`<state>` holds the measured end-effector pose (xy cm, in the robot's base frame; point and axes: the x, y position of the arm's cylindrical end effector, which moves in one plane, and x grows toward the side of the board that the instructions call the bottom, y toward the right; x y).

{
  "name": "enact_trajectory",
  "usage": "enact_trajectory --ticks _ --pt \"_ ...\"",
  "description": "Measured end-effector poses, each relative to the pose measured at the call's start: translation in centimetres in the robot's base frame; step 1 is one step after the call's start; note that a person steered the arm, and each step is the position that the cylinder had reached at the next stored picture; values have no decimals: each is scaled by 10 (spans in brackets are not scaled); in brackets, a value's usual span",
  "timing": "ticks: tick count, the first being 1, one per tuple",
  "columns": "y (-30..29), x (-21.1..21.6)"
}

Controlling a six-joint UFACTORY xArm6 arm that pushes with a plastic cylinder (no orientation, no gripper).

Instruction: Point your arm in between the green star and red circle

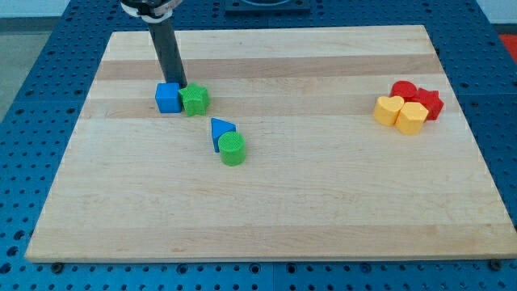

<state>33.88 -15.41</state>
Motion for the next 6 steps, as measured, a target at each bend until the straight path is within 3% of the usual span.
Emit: enact_trajectory --ticks 2,3,4,5,6 --pt "0 1" --pt "2 -26" --pt "44 -41" --pt "123 -39" --pt "179 1"
